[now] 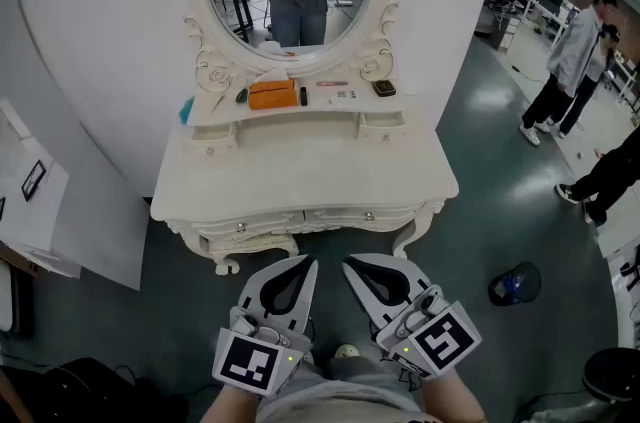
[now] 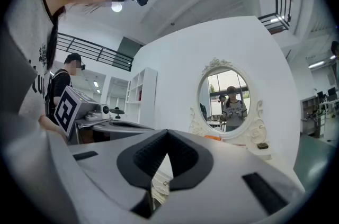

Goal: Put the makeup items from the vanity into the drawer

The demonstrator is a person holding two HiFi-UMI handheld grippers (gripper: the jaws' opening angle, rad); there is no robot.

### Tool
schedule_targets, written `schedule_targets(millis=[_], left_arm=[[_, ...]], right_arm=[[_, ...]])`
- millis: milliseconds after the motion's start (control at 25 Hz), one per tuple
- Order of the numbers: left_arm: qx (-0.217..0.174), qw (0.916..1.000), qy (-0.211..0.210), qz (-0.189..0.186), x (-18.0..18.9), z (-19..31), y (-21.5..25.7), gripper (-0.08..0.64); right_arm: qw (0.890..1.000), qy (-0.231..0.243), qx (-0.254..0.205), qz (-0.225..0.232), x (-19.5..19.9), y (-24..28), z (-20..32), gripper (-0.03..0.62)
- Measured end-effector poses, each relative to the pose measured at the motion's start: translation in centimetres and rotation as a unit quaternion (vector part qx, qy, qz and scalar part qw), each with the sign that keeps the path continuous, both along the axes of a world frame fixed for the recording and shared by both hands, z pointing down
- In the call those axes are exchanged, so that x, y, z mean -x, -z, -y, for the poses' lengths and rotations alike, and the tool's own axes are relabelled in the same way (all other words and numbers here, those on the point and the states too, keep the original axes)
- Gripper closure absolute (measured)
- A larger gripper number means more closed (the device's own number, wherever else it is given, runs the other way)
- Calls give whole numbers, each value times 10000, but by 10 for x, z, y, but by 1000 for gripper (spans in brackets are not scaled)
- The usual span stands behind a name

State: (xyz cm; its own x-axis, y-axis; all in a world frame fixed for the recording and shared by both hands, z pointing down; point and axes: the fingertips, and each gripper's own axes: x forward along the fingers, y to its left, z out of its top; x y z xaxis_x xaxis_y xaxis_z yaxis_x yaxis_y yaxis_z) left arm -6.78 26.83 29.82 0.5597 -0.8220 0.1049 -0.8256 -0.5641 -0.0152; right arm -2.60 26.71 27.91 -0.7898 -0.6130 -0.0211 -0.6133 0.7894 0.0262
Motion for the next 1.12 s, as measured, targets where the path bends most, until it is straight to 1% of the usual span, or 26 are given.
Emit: schedule_targets(millis=[120, 240, 640, 840, 960, 1120], left_arm=[[15, 10000, -41, 30, -2, 2, 0, 552], [-2, 10000, -79, 40, -6, 4, 0, 552], [2, 9999, -125, 0, -26, 12, 0, 552], [-47, 9999, -95, 5, -38, 21, 1, 552], [-76, 10000, -48, 16, -46, 26, -1, 552], [-82, 10000, 25, 25, -52, 32, -4, 552]], right_arm=[[9999, 35, 108, -91, -1, -6, 0, 580], [10000, 8, 29, 24, -3, -2, 3, 580], [10000, 13, 29, 42, -21, -3, 11, 580], [9999, 103, 48, 85, -32, -3, 17, 577], [9999, 23, 36, 91, -43, -6, 23, 571], [9997, 36, 159, 157, -53, -10, 32, 565]])
